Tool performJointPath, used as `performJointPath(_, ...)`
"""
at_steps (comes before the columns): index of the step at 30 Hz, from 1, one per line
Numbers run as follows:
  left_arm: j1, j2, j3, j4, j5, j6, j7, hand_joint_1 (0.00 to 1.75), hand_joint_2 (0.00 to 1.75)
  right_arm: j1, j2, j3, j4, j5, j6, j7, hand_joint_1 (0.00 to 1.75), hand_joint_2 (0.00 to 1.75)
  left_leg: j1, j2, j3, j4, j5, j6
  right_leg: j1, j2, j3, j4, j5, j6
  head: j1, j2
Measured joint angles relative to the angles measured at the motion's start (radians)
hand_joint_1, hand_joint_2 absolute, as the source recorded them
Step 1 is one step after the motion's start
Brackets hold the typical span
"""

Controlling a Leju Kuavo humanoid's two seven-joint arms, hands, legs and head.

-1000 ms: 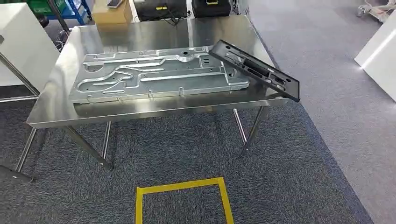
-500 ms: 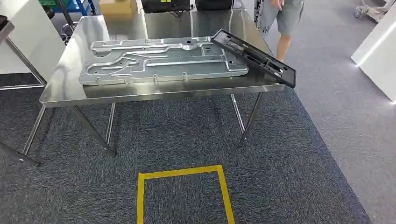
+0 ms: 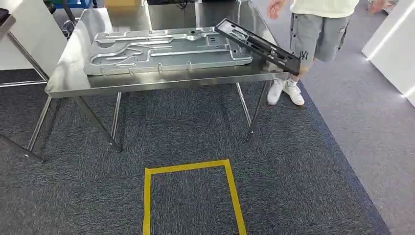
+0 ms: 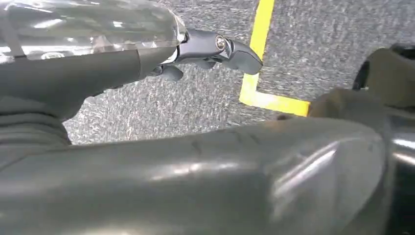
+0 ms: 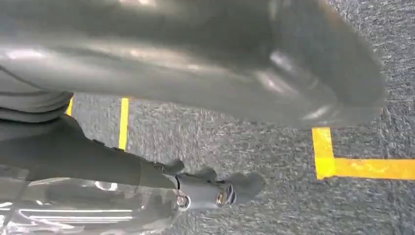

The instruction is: Take the parts from the cabinet and place them on the table.

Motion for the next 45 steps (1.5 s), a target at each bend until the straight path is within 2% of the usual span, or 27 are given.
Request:
performJointPath(3,0.002,0.0,-0.004,0.0,-0.002,-0.002,0.008,0.0,0.0,0.0,0.0,0.0,0.0,0.0,-0.002,0.0,0.0,0.0,0.008,-0.008,-0.044,0.155,-0.18,-0.011,0.005,-0.004,-0.043,0.005,0.034,-0.016,0.0,0.0)
performJointPath(4,0.001,0.0,-0.005,0.0,-0.002,-0.002,0.009,0.0,0.0,0.002,0.0,0.0,0.0,0.0,-0.002,0.0,0.0,0.0,0.009,-0.008,-0.057,0.228,-0.218,-0.015,0.007,-0.004,-0.06,0.008,0.045,-0.016,0.0,0.0)
performJointPath(5,0.001,0.0,-0.005,0.0,-0.001,-0.002,0.009,0.0,0.0,0.001,0.0,0.0,0.0,0.0,-0.001,0.0,0.0,0.0,0.01,-0.008,-0.064,0.286,-0.225,-0.018,0.007,-0.005,-0.079,0.014,0.055,-0.015,0.0,0.0)
performJointPath(7,0.001,0.0,-0.005,0.0,-0.001,-0.002,0.009,0.0,0.0,0.001,0.0,0.0,0.0,0.0,0.0,0.0,0.0,0.0,0.014,-0.008,-0.025,0.289,-0.151,-0.021,0.007,-0.004,-0.124,0.032,0.075,-0.011,0.0,0.0)
performJointPath(9,-0.002,0.0,-0.005,0.0,-0.001,-0.002,0.011,0.0,0.0,0.001,0.0,0.0,0.0,0.0,0.0,0.0,0.0,0.0,0.017,-0.008,0.08,0.154,-0.097,-0.02,0.005,-0.003,-0.162,0.053,0.088,-0.003,0.0,0.0)
performJointPath(11,-0.008,0.0,-0.005,0.0,-0.002,-0.001,0.011,0.0,0.0,-0.001,0.0,0.0,0.0,0.0,-0.001,0.001,0.0,0.0,0.011,-0.011,0.196,-0.022,-0.156,-0.013,0.009,-0.003,-0.182,0.075,0.098,0.008,0.0,0.0)
performJointPath(15,-0.006,0.0,-0.006,0.0,0.0,-0.002,0.012,0.0,0.0,0.002,0.0,-0.001,0.0,0.0,-0.003,0.0,0.0,0.0,0.012,-0.007,0.165,-0.033,-0.138,0.026,0.007,-0.003,-0.196,0.074,0.129,0.033,0.0,0.0)
performJointPath(17,-0.009,0.0,-0.009,0.0,0.0,-0.003,0.012,0.0,0.0,0.002,0.0,-0.002,0.0,0.002,-0.006,-0.006,0.0,0.0,0.011,-0.003,0.139,-0.03,-0.116,0.042,0.002,0.003,-0.218,0.134,0.024,0.043,0.0,0.0)
performJointPath(19,-0.008,-0.001,-0.011,0.0,0.0,-0.005,0.011,0.0,0.0,0.003,0.0,-0.002,0.001,0.005,-0.006,-0.013,0.0,0.0,0.008,-0.003,0.107,-0.028,-0.09,0.045,0.0,0.005,-0.25,0.284,-0.094,0.05,0.0,0.0)
performJointPath(20,-0.008,-0.001,-0.012,0.0,0.0,-0.005,0.008,0.0,0.0,0.003,0.0,-0.002,0.001,0.006,-0.005,-0.018,0.0,0.0,0.006,-0.003,0.09,-0.026,-0.079,0.045,0.0,0.005,-0.258,0.345,-0.112,0.052,0.0,0.0)
performJointPath(21,-0.008,-0.002,-0.013,0.0,0.0,-0.005,0.006,0.0,0.0,0.003,-0.001,-0.003,0.001,0.006,-0.005,-0.021,0.0,0.0,0.005,-0.002,0.073,-0.022,-0.068,0.044,-0.001,0.006,-0.251,0.37,-0.097,0.052,0.0,0.0)
performJointPath(22,-0.008,-0.003,-0.014,0.0,0.0,-0.006,0.003,0.0,0.0,0.003,-0.002,-0.003,0.001,0.008,-0.001,-0.021,0.0,0.0,0.004,-0.002,0.056,-0.018,-0.058,0.042,-0.001,0.006,-0.225,0.357,-0.06,0.051,0.0,0.0)
performJointPath(24,-0.01,-0.004,-0.024,0.0,0.0,-0.006,-0.003,0.0,0.0,0.002,-0.005,-0.003,0.001,0.026,0.005,-0.016,0.0,0.0,0.001,-0.016,0.026,-0.013,-0.039,0.036,0.003,0.018,-0.119,0.223,0.011,0.036,0.0,0.0)
performJointPath(26,-0.018,-0.015,-0.029,-0.001,0.0,-0.006,-0.005,0.0,0.0,0.003,-0.014,0.002,0.0,0.059,0.009,-0.007,0.0,0.0,-0.004,-0.028,0.009,-0.009,-0.02,0.029,0.01,0.073,0.008,0.036,-0.013,0.009,0.0,0.0)
performJointPath(27,-0.021,-0.014,-0.029,-0.001,0.0,-0.006,-0.005,0.0,0.0,0.005,-0.015,0.007,0.0,0.07,0.011,-0.002,0.0,0.0,-0.002,-0.031,0.004,-0.011,-0.006,0.026,0.007,0.068,0.024,-0.002,-0.027,0.011,0.0,0.0)
performJointPath(30,-0.017,-0.014,-0.031,-0.001,0.0,-0.006,-0.006,0.0,0.0,0.004,-0.015,0.016,0.002,0.077,0.018,0.015,0.0,0.0,-0.002,-0.046,-0.007,-0.025,0.026,0.007,0.006,0.05,0.003,-0.008,-0.001,-0.002,0.0,0.0)
performJointPath(31,-0.018,-0.014,-0.034,-0.001,0.0,-0.007,-0.006,0.0,0.0,0.0,-0.016,0.016,0.003,0.076,0.02,0.016,0.0,0.0,0.002,-0.038,-0.015,-0.009,-0.004,0.005,0.003,0.037,-0.005,-0.012,0.012,-0.009,0.0,0.0)
performJointPath(32,-0.018,-0.014,-0.037,-0.001,-0.002,-0.008,-0.006,0.0,0.0,0.0,-0.016,0.016,0.002,0.076,0.02,0.018,0.0,0.0,0.004,-0.033,-0.031,0.034,-0.066,0.002,0.003,0.035,-0.019,-0.01,0.022,-0.019,0.0,0.0)
performJointPath(34,-0.021,-0.014,-0.039,-0.001,-0.002,-0.008,-0.006,0.0,0.0,0.003,-0.017,0.016,0.003,0.074,0.019,0.02,0.0,0.0,0.009,-0.03,-0.064,0.176,-0.181,-0.007,0.006,0.024,-0.045,-0.004,0.039,-0.018,0.0,0.0)
performJointPath(35,-0.022,-0.014,-0.04,-0.001,-0.002,-0.008,-0.006,0.0,0.0,0.004,-0.018,0.016,0.003,0.074,0.019,0.021,0.0,0.0,0.011,-0.029,-0.077,0.252,-0.211,-0.012,0.007,0.018,-0.061,0.002,0.048,-0.018,0.0,0.0)
performJointPath(36,-0.021,-0.014,-0.044,-0.001,-0.002,-0.008,-0.006,0.0,0.0,0.004,-0.018,0.016,0.003,0.074,0.02,0.021,0.0,0.0,0.013,-0.027,-0.076,0.3,-0.203,-0.016,0.007,0.015,-0.082,0.01,0.057,-0.016,0.0,0.0)
performJointPath(38,-0.021,-0.014,-0.049,-0.001,-0.002,-0.008,-0.006,0.0,0.0,0.003,-0.018,0.016,0.003,0.074,0.02,0.023,0.0,0.0,0.016,-0.026,-0.022,0.267,-0.125,-0.019,0.006,0.011,-0.122,0.031,0.07,-0.011,0.0,0.0)
performJointPath(39,-0.022,-0.014,-0.05,-0.001,-0.002,-0.008,-0.006,0.0,0.0,0.003,-0.018,0.016,0.003,0.074,0.02,0.024,0.0,0.0,0.017,-0.025,0.03,0.201,-0.096,-0.018,0.005,0.011,-0.139,0.042,0.075,-0.007,0.0,0.0)
performJointPath(40,-0.024,-0.014,-0.051,-0.001,-0.003,-0.008,-0.006,0.0,0.0,0.001,-0.018,0.016,0.003,0.076,0.018,0.024,0.0,0.0,0.018,-0.026,0.099,0.111,-0.096,-0.016,0.004,0.011,-0.152,0.054,0.078,-0.002,0.0,0.0)
performJointPath(41,-0.027,-0.014,-0.052,-0.001,-0.003,-0.008,-0.006,0.0,0.0,0.001,-0.018,0.016,0.002,0.077,0.016,0.024,0.0,0.0,0.014,-0.027,0.165,0.019,-0.133,-0.013,0.009,0.011,-0.164,0.065,0.081,0.002,0.0,0.0)
performJointPath(42,-0.029,-0.014,-0.053,-0.001,-0.002,-0.007,-0.006,0.0,0.0,0.002,-0.018,0.017,0.003,0.078,0.016,0.024,0.0,0.0,0.012,-0.028,0.186,-0.032,-0.153,-0.005,0.009,0.01,-0.17,0.07,0.088,0.01,0.0,0.0)
performJointPath(45,-0.026,-0.014,-0.054,-0.001,-0.002,-0.008,-0.006,0.0,0.0,0.001,-0.019,0.018,0.003,0.086,0.017,0.024,0.0,0.0,0.009,-0.025,0.16,-0.029,-0.139,0.014,0.008,0.013,-0.184,0.07,0.114,0.028,0.0,0.0)
